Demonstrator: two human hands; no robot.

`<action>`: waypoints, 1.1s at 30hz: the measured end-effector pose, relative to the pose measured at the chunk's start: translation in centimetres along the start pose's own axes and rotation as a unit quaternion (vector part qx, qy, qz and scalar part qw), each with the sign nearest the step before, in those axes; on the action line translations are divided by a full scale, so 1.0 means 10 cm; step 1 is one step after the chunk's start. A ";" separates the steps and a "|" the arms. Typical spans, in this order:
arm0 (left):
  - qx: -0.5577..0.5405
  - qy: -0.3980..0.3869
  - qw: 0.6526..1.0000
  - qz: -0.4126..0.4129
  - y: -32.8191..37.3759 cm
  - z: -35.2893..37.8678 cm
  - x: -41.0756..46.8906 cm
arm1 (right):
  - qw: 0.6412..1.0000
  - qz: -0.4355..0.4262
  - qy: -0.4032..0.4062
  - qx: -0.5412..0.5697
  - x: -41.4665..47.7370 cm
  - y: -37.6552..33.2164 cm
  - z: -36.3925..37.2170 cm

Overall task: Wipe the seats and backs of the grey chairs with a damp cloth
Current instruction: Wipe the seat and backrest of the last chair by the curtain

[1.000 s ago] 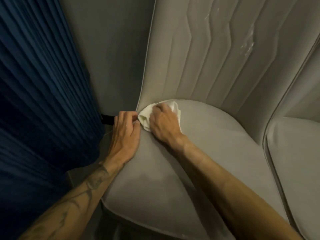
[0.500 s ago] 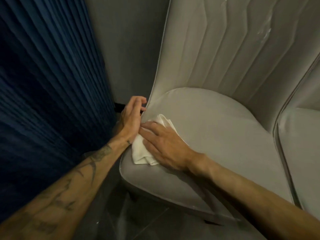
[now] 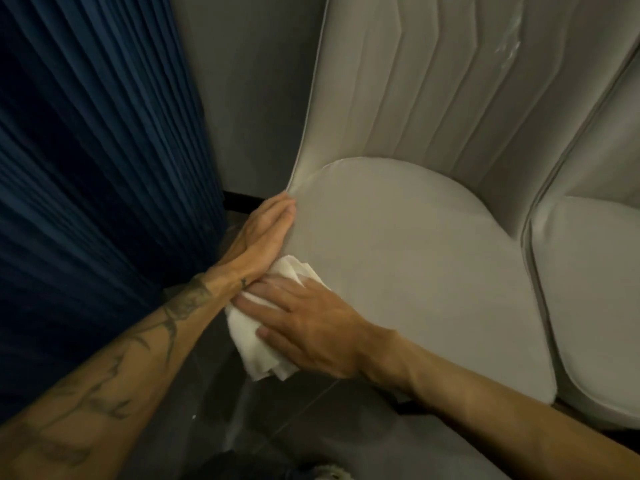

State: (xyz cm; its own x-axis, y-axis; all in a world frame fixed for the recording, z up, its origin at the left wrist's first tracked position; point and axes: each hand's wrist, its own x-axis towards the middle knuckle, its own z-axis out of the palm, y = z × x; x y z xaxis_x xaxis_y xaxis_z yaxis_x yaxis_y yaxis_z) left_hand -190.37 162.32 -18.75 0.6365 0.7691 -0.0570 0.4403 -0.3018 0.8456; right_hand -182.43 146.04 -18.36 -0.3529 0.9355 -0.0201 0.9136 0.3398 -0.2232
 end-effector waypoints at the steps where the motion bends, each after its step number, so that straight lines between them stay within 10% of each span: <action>1: 0.028 0.001 1.000 0.011 0.05 0.06 0.00 | 1.000 0.022 -0.003 0.000 -0.12 -0.02 0.01; 13: 0.231 0.024 0.971 0.058 0.05 0.28 0.06 | 0.913 0.401 0.075 0.003 -1.56 -0.17 0.02; 19: 0.264 0.019 0.962 0.069 0.04 0.27 0.07 | 0.949 0.296 0.110 -0.011 -0.39 -0.52 0.28; 27: 0.262 0.030 0.961 0.088 0.15 0.26 -0.15 | 0.919 0.373 0.116 -0.059 -1.60 -0.26 0.26; 33: 0.281 0.036 0.956 0.075 0.15 0.25 -0.40 | 0.924 0.351 0.146 -0.040 -0.53 -0.57 0.36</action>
State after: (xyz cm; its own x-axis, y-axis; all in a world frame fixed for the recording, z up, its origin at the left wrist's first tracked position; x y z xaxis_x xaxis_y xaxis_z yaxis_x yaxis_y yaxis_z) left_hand -190.69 157.43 -18.61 0.6833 0.7239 0.0954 0.6309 -0.6511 0.4219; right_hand -186.49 138.74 -20.47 0.3913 0.9104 0.1339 0.9127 -0.3654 -0.1831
